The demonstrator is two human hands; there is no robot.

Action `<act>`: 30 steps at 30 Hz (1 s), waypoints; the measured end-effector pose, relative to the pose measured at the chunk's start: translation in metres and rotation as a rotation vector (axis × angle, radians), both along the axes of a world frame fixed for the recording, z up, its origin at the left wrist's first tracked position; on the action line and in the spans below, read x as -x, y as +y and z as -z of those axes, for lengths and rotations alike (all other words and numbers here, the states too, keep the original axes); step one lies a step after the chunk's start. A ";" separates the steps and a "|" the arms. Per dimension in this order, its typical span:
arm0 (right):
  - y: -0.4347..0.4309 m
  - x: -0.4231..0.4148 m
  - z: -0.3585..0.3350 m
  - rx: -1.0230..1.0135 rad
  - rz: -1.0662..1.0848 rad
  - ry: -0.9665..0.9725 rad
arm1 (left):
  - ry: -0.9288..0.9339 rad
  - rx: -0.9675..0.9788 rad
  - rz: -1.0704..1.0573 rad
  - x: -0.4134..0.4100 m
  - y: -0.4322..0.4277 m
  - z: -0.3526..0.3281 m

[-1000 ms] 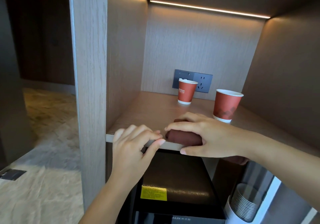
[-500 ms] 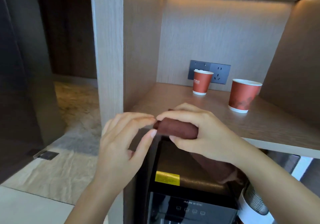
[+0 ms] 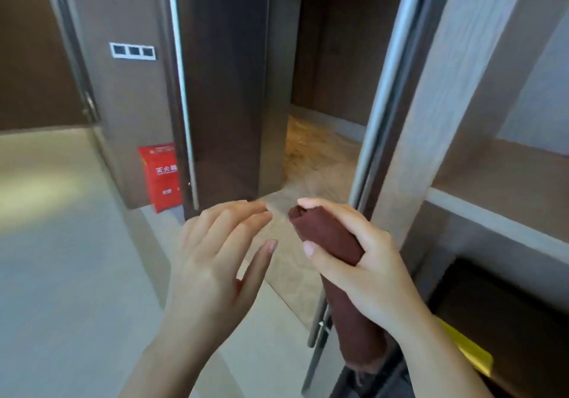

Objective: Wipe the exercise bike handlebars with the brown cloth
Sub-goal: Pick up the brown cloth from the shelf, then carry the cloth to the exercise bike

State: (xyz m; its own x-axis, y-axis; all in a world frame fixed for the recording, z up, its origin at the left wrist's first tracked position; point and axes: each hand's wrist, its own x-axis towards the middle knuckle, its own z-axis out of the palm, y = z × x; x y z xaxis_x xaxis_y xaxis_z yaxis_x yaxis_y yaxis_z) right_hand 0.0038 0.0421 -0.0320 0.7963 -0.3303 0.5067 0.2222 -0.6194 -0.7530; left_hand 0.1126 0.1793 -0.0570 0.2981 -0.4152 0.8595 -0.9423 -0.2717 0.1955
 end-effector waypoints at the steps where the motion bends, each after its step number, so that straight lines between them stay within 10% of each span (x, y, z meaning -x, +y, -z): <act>1: 0.008 -0.013 0.004 -0.010 -0.039 0.001 | 0.009 -0.016 -0.064 -0.005 0.013 0.004; 30: 0.570 -0.226 0.090 -0.096 -0.941 0.134 | 0.415 -0.104 -1.304 -0.032 0.564 0.074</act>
State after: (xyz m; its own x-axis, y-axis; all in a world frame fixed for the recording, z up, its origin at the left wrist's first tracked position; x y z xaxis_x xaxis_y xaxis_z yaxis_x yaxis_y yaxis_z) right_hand 0.2296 0.6123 -0.1221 0.8062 0.4394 0.3962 0.5059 -0.1645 -0.8468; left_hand 0.1443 0.7432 -0.1307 0.7438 0.3052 0.5946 0.1269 -0.9380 0.3226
